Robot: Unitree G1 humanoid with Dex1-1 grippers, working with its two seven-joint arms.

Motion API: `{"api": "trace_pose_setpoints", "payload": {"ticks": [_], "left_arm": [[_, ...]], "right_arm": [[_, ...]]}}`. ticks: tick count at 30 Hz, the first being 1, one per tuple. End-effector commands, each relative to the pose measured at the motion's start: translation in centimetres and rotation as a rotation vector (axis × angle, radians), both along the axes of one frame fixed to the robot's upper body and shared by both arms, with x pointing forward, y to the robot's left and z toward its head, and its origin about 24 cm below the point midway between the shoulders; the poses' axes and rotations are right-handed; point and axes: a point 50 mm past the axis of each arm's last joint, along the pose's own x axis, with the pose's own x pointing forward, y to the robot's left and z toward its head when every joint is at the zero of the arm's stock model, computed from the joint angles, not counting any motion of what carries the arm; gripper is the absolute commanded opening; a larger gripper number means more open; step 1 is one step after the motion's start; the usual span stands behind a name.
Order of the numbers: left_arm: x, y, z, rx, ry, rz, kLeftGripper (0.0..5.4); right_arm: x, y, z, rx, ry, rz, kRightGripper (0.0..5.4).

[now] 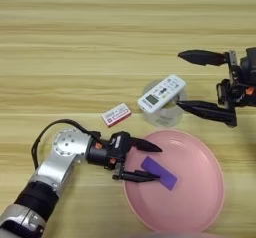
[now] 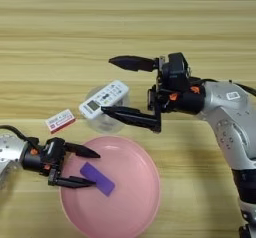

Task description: Move the objects on the table

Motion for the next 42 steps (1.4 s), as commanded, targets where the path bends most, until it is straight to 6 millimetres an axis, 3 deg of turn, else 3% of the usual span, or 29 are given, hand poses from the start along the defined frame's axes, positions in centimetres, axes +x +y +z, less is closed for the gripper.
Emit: {"api": "trace_pose_setpoints", "payload": {"ticks": [1,10,19,23,29,42], "left_arm": [[1.0,-0.1,2.6,-0.11,-0.099,0.06,3.45],[2.6,0.3,8.8,-0.477,-0.19,0.278,4.24],[6.8,2.8,11.9,-0.707,-0.329,0.818,5.12],[8.1,3.9,11.5,-0.64,-0.46,1.036,5.37],[8.3,4.2,10.4,-0.555,-0.619,1.204,5.37],[9.0,6.6,6.1,-0.467,-0.484,1.504,5.37]], "right_arm": [[0.2,-0.1,0.0,0.003,-0.011,-0.026,5.4],[0.8,-0.4,0.1,0.073,-0.023,-0.124,5.4],[1.4,-0.9,-0.2,0.129,-0.036,-0.255,5.4],[1.0,-1.0,-0.5,0.131,-0.035,-0.266,5.4],[0.3,-1.2,-1.6,0.062,-0.037,-0.272,5.4],[0.1,-2.3,-7.5,-0.385,-0.054,-0.282,5.4]]}}
